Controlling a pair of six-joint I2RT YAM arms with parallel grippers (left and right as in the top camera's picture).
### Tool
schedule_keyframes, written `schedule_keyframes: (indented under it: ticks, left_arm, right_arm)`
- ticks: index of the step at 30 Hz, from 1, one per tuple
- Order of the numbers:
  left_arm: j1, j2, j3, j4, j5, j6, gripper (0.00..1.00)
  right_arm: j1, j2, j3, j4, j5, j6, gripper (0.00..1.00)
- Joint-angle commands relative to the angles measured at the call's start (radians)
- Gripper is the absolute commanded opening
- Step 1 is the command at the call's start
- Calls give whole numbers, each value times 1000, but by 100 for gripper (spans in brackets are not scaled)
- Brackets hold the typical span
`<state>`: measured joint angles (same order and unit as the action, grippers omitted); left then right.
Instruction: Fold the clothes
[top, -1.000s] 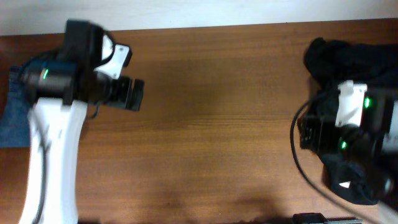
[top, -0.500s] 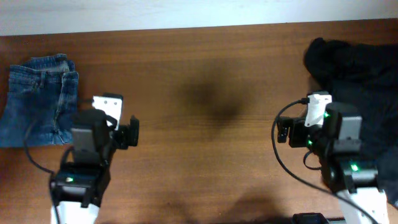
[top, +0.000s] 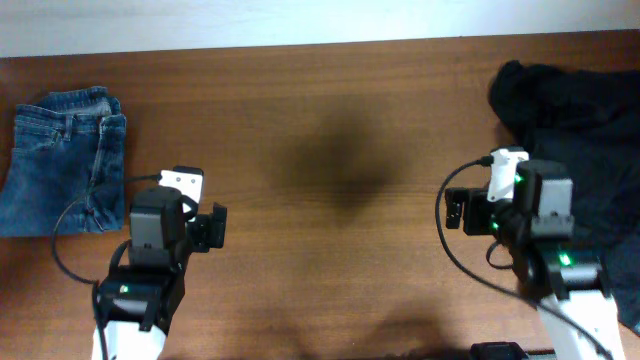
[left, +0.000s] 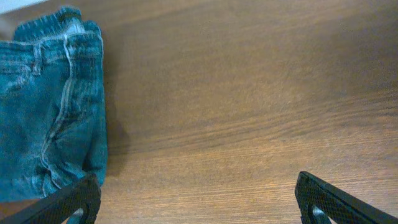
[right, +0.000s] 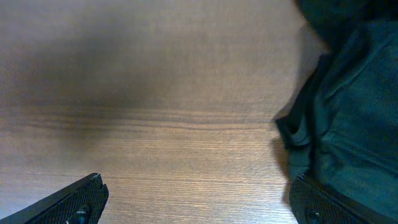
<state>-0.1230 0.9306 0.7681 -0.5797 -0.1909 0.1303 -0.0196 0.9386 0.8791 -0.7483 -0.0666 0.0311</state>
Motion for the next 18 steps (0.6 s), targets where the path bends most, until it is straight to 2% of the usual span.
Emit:
schedule_keyframes:
  ticks: [1,3,6,18]
  left_arm:
    - [2,-84,-25,1,22,-5,100]
    - [8,-108,-59,18,26,-21,100]
    - [31,-125,-113,49,25,-140,100]
    - [39,-37,-126,41,26,-142,100]
  right_arm:
    - [0,-124,-13,1,31,14,99]
    - [0,-181,-26,2,45,6,99]
    - [0,-239,-37,-1,79,3,99]
    - [0,-214,-37,-22,79,3,99]
